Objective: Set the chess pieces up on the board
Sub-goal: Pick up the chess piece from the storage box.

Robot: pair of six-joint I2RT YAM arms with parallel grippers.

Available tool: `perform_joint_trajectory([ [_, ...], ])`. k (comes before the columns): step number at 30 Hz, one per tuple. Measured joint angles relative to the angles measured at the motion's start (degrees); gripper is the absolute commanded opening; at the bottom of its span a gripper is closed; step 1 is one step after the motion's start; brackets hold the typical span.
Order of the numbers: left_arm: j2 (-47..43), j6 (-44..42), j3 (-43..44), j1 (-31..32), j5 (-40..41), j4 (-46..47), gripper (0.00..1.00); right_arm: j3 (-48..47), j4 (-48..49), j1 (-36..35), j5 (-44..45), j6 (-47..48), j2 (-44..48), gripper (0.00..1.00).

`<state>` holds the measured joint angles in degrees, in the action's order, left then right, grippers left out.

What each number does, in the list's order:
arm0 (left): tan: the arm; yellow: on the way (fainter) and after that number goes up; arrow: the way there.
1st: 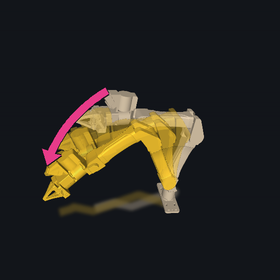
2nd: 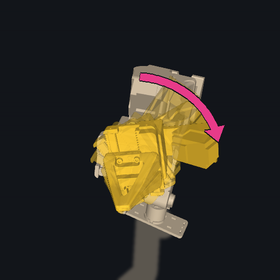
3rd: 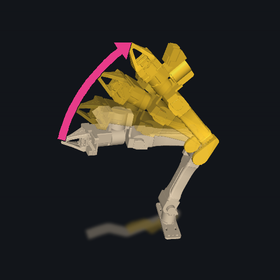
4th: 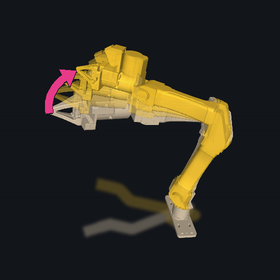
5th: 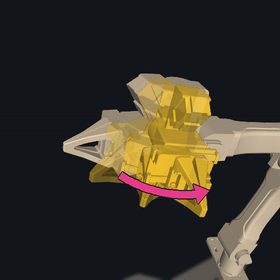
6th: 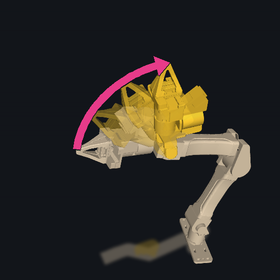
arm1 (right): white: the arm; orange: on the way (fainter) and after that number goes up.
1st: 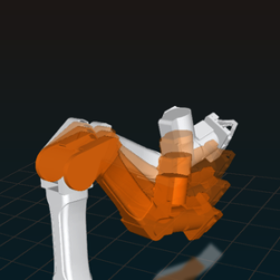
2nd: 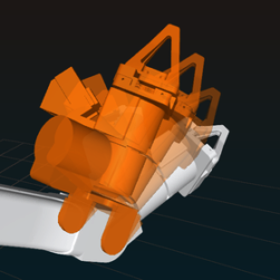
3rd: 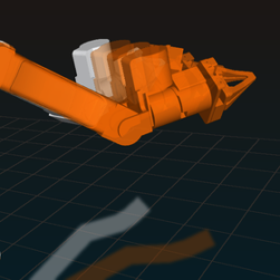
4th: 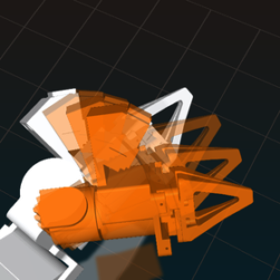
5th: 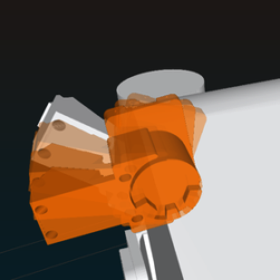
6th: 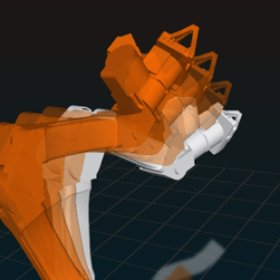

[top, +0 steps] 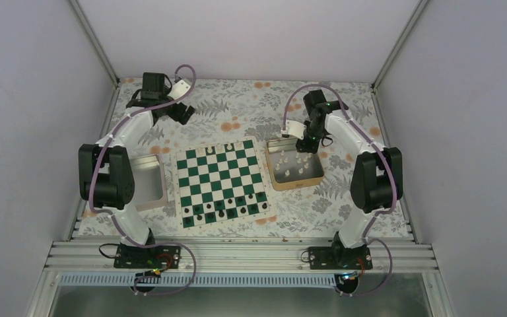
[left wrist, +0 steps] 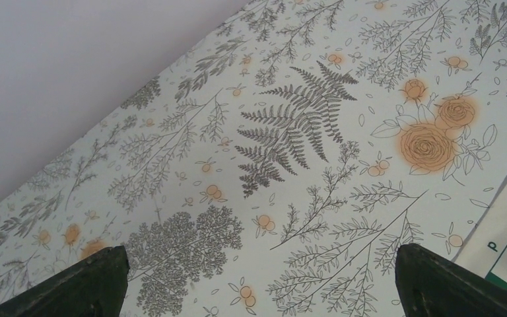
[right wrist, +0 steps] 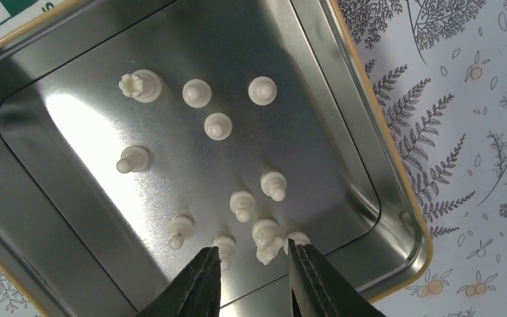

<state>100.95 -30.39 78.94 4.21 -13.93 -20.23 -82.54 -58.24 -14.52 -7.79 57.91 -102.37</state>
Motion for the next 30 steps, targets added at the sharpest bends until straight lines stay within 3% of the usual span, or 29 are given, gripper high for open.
perform_joint_trajectory([
  [19,4.6,1.3,1.9,2.4,2.8,-0.1,1.0,3.6,3.9,1.9,3.2,2.5,-0.4,0.29],
  [30,4.6,1.5,1.8,2.4,3.0,0.6,1.0,3.6,5.4,4.1,5.9,7.9,-1.6,0.35],
])
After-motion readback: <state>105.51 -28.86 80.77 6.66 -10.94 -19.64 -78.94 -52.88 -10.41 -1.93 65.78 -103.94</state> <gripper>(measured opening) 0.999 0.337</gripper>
